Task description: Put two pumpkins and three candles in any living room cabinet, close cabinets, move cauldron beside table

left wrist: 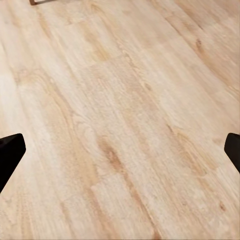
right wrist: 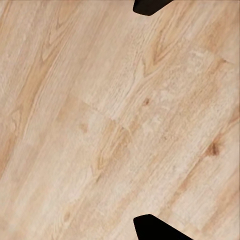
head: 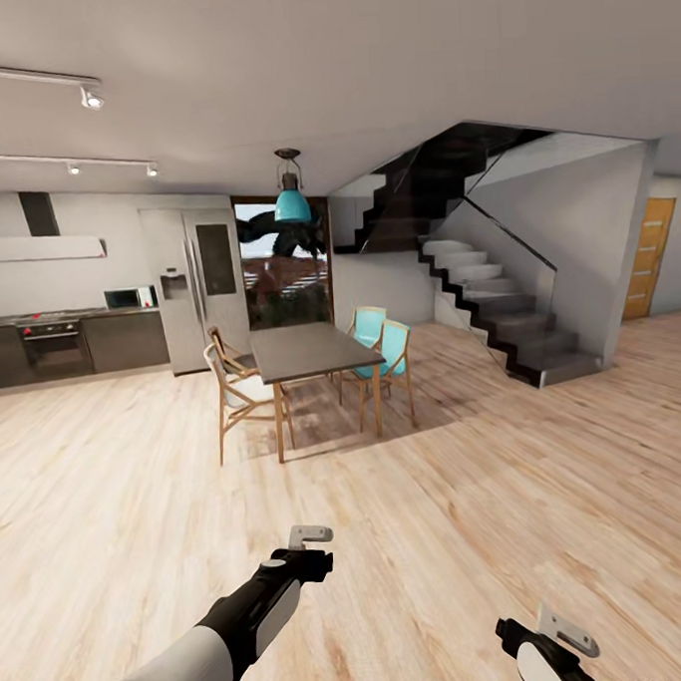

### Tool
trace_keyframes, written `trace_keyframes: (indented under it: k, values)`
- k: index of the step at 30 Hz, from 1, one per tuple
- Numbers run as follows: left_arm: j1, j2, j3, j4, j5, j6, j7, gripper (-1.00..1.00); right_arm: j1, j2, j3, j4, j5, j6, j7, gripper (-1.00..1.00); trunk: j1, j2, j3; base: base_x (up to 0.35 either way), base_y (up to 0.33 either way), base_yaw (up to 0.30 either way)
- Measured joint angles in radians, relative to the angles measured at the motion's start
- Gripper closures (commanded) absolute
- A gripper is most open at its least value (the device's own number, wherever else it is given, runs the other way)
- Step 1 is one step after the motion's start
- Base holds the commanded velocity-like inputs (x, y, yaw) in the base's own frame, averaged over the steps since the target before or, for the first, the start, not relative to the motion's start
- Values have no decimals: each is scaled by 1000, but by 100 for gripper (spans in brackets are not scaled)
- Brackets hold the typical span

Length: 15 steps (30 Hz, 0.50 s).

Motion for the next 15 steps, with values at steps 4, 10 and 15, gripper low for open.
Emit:
trace_keyframes:
  k: [4, 10, 15]
  values:
    - [0, 0, -15, 0, 0, 0, 0, -100, 0, 1, 1, 0, 0, -3, 0, -100, 0, 0, -7, 0, 0, 0]
    - [0, 0, -38, 0, 0, 0, 1, -100, 0, 2, 1, 0, 2, -8, -1, -100, 0, 0, -16, 0, 0, 0]
    - [0, 0, -42, 0, 0, 0, 1, -100, 0, 5, 3, -2, 4, -9, -1, -100, 0, 0, -20, 0, 0, 0]
